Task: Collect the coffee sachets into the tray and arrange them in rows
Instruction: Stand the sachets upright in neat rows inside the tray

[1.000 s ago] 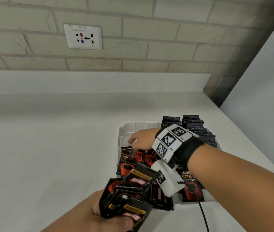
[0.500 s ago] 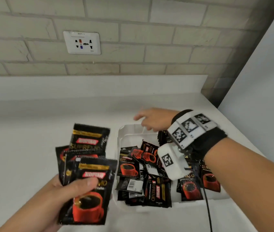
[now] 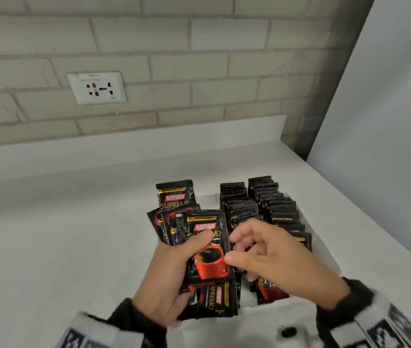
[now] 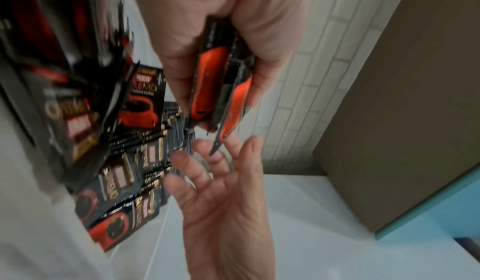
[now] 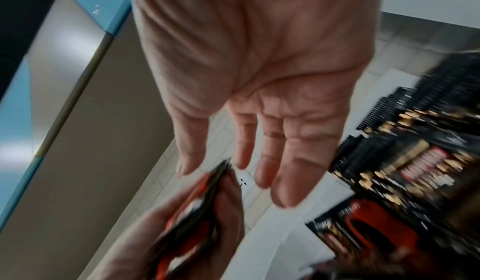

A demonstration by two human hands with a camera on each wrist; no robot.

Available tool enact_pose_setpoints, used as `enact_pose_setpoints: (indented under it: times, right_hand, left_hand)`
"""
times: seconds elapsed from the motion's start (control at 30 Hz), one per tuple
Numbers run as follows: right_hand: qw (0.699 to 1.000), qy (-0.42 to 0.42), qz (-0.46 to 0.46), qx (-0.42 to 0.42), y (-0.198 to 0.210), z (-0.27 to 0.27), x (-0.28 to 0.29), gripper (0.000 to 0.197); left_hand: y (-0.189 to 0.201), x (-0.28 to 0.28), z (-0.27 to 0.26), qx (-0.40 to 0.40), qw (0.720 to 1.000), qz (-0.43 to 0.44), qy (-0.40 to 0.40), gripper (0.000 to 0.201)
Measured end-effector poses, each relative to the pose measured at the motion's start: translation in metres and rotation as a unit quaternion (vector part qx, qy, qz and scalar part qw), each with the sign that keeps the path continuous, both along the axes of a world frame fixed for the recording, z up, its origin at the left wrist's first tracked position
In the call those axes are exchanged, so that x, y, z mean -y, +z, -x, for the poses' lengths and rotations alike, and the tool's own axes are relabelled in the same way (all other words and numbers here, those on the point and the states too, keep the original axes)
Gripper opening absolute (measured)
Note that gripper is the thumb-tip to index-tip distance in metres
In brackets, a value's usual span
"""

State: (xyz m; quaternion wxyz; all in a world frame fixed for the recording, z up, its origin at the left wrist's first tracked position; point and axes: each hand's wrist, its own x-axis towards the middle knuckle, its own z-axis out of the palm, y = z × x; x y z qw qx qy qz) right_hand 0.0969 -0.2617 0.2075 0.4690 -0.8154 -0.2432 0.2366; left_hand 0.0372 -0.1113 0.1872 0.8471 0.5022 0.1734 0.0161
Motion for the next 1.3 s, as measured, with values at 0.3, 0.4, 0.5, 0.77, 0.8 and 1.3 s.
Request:
enact_pose_setpoints:
  times: [0.3,0.4,0.5,0.77,0.8,1.3]
  right_hand:
    - [0.961,-0.149,-0.207,-0.105,-0.032,-0.001,0.011,0.016]
    - [0.914,-0.204,-0.317,-0.15,-0.041,-0.007,0.018,0.065]
    - [0.884,-0.207,-0.372,-0.193,-0.044,-0.01,0.021,0.093]
    - [0.943,-0.069,-0.245,-0.213,-0.038,0.007,0.018,0.036]
    - [0.948,-0.073,-0.232,-0.205,-0.04,0.008,0.017,0.037]
    - [0.964,-0.158,-0.209,-0.056,-0.029,-0.002,0.017,0.016]
  left_hand:
    - [-0.002,0.024,-0.011,0.013,0.999,0.024,-0.031,0.027]
    - [-0.005,0.018,-0.011,-0.02,0.996,0.079,-0.027,0.035]
    - [-0.005,0.013,-0.009,-0.029,0.996,0.085,-0.004,0.027]
    - [-0.008,0.016,-0.009,0.002,1.0,0.009,0.024,0.037]
    - [-0.009,0.017,-0.009,0.003,1.0,0.003,0.027,0.034]
    - [-0.01,0.027,-0.017,-0.006,0.994,-0.07,0.08,0.025]
